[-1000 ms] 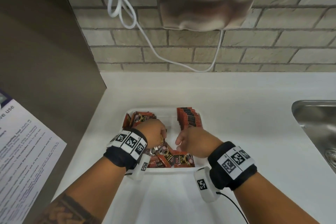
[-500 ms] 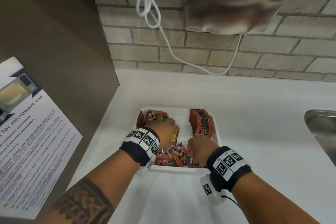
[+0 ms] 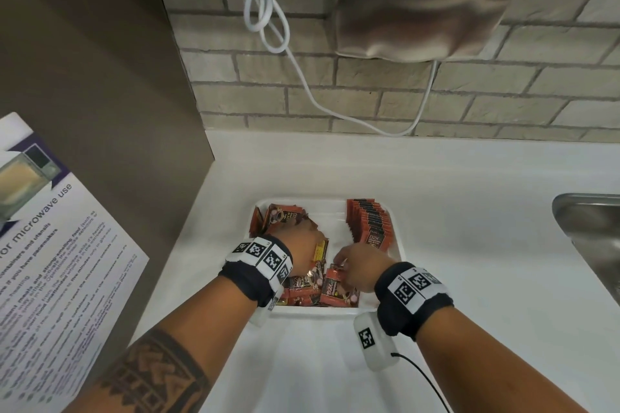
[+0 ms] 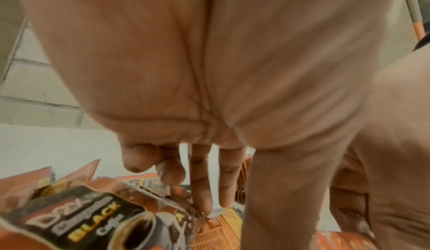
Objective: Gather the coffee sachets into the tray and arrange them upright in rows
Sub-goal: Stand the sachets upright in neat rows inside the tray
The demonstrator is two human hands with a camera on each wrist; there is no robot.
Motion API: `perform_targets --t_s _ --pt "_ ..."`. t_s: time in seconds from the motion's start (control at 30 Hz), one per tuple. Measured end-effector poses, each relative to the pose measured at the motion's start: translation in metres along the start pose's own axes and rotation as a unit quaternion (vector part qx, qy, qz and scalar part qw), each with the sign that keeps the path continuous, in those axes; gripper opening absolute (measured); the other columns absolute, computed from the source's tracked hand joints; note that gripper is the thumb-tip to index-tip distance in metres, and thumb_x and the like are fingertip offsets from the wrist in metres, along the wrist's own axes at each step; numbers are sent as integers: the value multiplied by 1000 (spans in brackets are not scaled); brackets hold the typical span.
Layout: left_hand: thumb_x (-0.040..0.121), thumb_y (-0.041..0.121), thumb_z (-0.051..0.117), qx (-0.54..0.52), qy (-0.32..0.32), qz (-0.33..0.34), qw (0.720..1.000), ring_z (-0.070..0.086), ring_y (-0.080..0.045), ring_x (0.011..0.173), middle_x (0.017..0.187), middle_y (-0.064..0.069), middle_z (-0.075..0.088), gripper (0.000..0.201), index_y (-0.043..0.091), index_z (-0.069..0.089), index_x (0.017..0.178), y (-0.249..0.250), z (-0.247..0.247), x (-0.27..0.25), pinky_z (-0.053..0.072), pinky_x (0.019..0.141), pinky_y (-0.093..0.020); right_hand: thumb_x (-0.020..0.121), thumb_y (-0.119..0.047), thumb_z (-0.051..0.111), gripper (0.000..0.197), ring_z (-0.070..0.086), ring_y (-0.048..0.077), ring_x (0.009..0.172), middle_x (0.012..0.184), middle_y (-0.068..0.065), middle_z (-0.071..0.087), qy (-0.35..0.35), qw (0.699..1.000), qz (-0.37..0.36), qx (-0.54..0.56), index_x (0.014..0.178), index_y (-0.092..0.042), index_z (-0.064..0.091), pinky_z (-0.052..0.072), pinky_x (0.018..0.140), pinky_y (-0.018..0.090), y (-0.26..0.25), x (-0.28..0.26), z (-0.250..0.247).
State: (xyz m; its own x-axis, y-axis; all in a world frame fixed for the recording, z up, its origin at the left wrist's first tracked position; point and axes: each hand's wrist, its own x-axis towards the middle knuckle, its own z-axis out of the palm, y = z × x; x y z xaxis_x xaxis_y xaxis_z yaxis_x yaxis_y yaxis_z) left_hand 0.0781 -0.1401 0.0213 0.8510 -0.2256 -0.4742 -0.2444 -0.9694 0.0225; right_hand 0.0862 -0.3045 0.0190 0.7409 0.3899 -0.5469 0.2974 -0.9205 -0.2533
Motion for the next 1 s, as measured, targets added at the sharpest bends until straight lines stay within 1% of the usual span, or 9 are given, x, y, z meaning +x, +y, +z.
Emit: perform_targets --t_s 0.1,0.27,0.47,0.53,0.63,0.73,0.87,0.93,1.0 --pt "87 29 72 -4 1 -8 1000 42 -34 130 143 -11 42 68 20 42 147 -3 1 1 45 106 -49 89 -14 70 38 63 23 114 126 6 66 -6 999 -8 -31 127 -10 66 52 99 34 -2 2 3" --pt "83 29 76 -22 -17 -20 999 46 -33 126 139 -12 42 72 19 44 146 -6 0 0 49 101 -46 87 -12 71 31 65 24 109 118 8 69 13 999 3 -36 118 -7 69 54 97 37 -2 3 5" --pt "76 27 83 -54 -24 -19 998 50 -30 122 137 -8 45 78 24 47 145 -7 -4 -1 52 98 -43 93 -13 63 24 65 21 106 115 5 69 33 999 13 -20 115 -8 70 53 91 29 -1 2 -3" --pt "76 22 83 -70 -22 -13 997 52 -28 119 135 -6 48 72 23 52 141 -7 -7 -2 52 97 -41 93 -11 61 23 65 21 104 113 6 68 46 999 16 10 114 -8 69 53 86 28 -2 1 -8" --pt "78 15 81 -90 -4 -7 996 59 -26 112 128 -7 58 57 16 62 131 -6 -10 -5 54 94 -37 92 -9 60 20 68 22 97 107 7 70 67 994 9 91 110 -9 68 58 86 33 -4 2 -11" --pt "79 14 80 -98 7 -17 995 55 -28 118 133 -9 53 62 15 55 136 -7 -9 -6 51 98 -38 91 -10 62 27 67 23 99 111 8 68 76 985 7 153 118 -9 64 58 86 35 -9 7 -12" --pt "70 13 87 -90 -1 -39 995 46 -33 128 142 -11 39 86 18 42 143 -10 -6 -6 49 100 -41 90 -18 70 61 61 25 116 134 10 59 45 982 19 181 145 -10 43 54 89 29 -15 16 -10" --pt "67 16 91 -83 -7 -47 995 44 -34 131 144 -11 36 95 19 38 145 -12 -5 -6 49 100 -43 90 -20 71 64 64 28 112 131 13 59 13 982 35 186 145 -6 41 56 92 35 -17 20 -8" --pt "65 20 93 -78 -9 -49 996 42 -34 133 146 -11 35 100 19 35 147 -13 -4 -7 48 103 -45 91 -20 71 54 70 31 102 122 15 64 -16 980 41 195 137 -4 49 59 88 45 -20 20 -8"
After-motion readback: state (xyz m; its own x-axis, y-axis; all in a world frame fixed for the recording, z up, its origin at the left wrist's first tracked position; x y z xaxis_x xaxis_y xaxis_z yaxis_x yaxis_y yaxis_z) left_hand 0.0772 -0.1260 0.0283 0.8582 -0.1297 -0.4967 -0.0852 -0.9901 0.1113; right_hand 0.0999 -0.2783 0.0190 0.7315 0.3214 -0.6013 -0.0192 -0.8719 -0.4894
